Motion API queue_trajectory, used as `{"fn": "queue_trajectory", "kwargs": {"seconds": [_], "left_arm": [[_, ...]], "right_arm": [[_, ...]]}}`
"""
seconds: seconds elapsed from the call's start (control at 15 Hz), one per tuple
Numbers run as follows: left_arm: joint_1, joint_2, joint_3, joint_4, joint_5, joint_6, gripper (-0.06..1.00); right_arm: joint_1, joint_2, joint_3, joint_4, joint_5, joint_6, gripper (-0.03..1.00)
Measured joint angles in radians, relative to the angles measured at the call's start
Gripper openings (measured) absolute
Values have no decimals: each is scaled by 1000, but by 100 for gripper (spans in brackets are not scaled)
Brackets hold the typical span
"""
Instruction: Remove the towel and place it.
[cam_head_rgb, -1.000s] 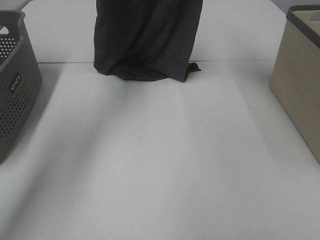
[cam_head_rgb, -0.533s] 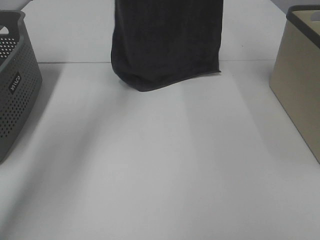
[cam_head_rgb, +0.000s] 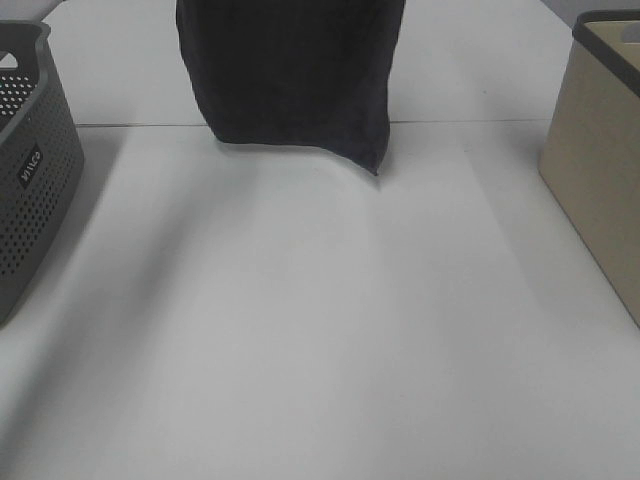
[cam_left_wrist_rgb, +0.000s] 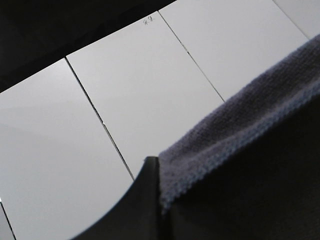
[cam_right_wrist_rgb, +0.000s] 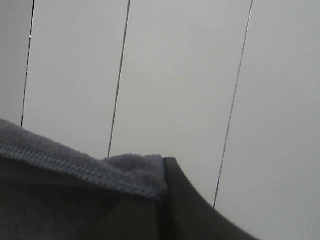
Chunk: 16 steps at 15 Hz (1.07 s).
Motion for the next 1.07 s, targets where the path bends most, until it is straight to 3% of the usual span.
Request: {"fn": "queue_trajectory", "kwargs": {"seconds": [0.27, 0.73, 1.07], "left_arm": [[19, 30, 0, 17, -32, 1, 0], [31, 32, 0, 39, -46, 1, 0], [31, 32, 0, 43, -11, 1, 0]], "right_arm": [[0, 24, 0, 0, -43, 0, 2], [1, 43, 0, -1, -38, 0, 2], [1, 43, 0, 1, 37, 0, 2]]}}
